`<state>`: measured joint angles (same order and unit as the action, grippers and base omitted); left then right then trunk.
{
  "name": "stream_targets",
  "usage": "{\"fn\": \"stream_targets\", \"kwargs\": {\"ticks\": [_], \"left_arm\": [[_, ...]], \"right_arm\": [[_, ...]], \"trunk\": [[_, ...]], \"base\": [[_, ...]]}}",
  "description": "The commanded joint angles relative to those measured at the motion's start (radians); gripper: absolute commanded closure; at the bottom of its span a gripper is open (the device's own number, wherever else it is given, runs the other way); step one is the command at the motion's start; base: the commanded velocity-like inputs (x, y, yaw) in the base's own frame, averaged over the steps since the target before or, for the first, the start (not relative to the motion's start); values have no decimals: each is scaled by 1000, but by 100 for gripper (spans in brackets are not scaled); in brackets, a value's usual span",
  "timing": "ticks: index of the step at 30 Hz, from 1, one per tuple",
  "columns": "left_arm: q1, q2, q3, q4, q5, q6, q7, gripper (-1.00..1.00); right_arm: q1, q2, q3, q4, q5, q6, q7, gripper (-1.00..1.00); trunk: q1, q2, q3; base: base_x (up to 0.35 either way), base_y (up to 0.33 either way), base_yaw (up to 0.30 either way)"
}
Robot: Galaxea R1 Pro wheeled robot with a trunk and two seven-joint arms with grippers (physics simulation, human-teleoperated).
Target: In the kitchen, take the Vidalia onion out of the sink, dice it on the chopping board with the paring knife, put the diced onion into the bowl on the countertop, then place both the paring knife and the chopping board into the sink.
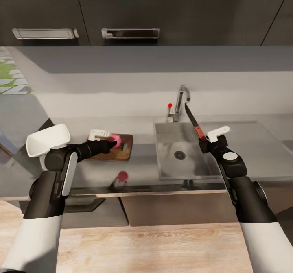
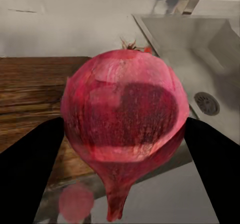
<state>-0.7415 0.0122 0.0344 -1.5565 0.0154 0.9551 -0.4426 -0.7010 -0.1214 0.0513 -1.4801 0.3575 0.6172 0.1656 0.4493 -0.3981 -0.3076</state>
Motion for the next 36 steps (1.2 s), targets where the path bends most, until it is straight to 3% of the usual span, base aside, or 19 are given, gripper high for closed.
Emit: {"fn": "stream_targets", "kwargs": {"ticks": [1, 9, 10, 13, 36], "left_arm": [[-1, 0, 1, 0, 1, 6, -2, 100], [-1, -1, -2, 7, 1, 5, -2, 100], [-1, -2, -16, 6, 1, 5, -2, 100], [-1, -4, -22, 6, 1, 5, -2, 100], [-1, -5, -25, 8, 1, 5, -2, 100]], "right_arm": [[-1, 0, 1, -2, 9, 6, 10, 100], [-1, 2, 7, -2, 8, 7, 11, 100], [-1, 5, 38, -2, 3, 7, 11, 100], [-1, 6, 50, -2, 2, 7, 10, 100], [-1, 7, 58, -2, 0, 7, 9, 100]], "trunk": [[1, -2, -2], [1, -2, -2], [1, -2, -2], [1, -2, -2], [1, -2, -2]], "base": [[80, 321, 0], [132, 306, 0], [97, 98, 0], [53, 53, 0], [117, 31, 0]]}}
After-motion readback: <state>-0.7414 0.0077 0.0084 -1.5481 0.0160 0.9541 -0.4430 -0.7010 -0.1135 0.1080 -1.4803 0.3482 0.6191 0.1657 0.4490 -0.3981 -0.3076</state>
